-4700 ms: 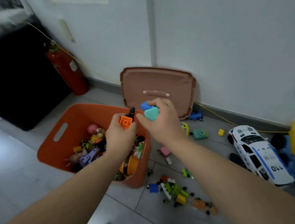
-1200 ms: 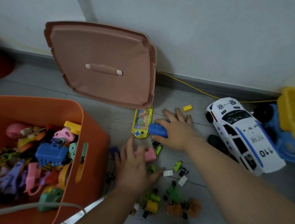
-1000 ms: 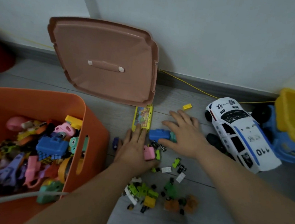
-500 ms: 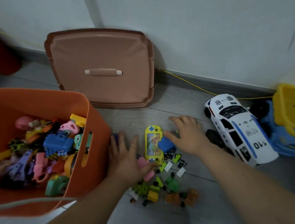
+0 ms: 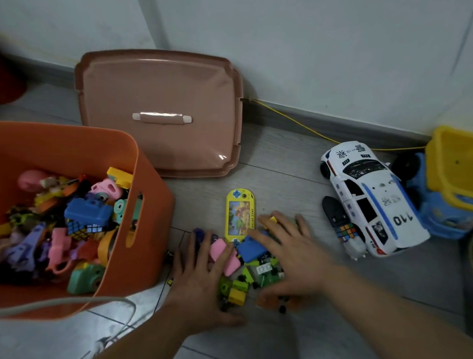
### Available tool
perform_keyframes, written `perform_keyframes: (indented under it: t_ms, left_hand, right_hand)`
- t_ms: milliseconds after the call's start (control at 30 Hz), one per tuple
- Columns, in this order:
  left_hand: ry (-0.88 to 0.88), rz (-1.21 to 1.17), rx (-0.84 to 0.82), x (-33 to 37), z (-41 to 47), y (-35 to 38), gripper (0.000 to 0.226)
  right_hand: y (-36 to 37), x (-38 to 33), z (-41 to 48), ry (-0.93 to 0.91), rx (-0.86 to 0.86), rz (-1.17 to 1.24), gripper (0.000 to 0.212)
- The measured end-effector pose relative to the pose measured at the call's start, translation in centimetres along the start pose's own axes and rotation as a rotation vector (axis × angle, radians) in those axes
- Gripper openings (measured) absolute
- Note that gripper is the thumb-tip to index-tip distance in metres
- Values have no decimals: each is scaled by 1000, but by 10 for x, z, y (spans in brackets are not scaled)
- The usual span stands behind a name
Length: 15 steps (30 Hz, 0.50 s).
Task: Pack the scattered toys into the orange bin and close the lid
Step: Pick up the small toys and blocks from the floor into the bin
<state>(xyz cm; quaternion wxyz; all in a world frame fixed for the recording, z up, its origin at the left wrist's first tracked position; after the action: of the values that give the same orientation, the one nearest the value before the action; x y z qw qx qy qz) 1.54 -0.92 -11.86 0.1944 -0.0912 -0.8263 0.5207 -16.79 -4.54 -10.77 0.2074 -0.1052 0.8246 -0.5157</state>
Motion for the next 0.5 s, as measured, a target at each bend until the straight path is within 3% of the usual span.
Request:
perform_keyframes:
  t_ms: [133, 300, 500]
  left_hand:
    - [-31, 9, -18, 1, 7, 5, 127]
    - [-59, -36, 190, -2, 11, -10, 88]
    - [-101, -93, 68, 0, 13, -6, 83]
  right_hand:
    - [13, -21, -16, -58, 11, -74, 125]
    - [18, -33, -23, -76, 31, -71, 121]
    - [16, -41, -23, 4, 65, -90, 110]
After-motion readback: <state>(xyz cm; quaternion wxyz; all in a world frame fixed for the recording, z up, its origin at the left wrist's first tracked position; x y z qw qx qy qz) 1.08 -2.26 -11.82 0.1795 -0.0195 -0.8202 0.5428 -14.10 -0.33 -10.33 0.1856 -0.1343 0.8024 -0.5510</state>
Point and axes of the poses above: each hand's wrist, its own z-axis towards the middle knuckle, its own y-axis out of the palm, x = y × z, the point moved 8 cm from there along z, towards the middle knuckle, and after that the axes turned 5 degrees about y, right-handed, at the moved point
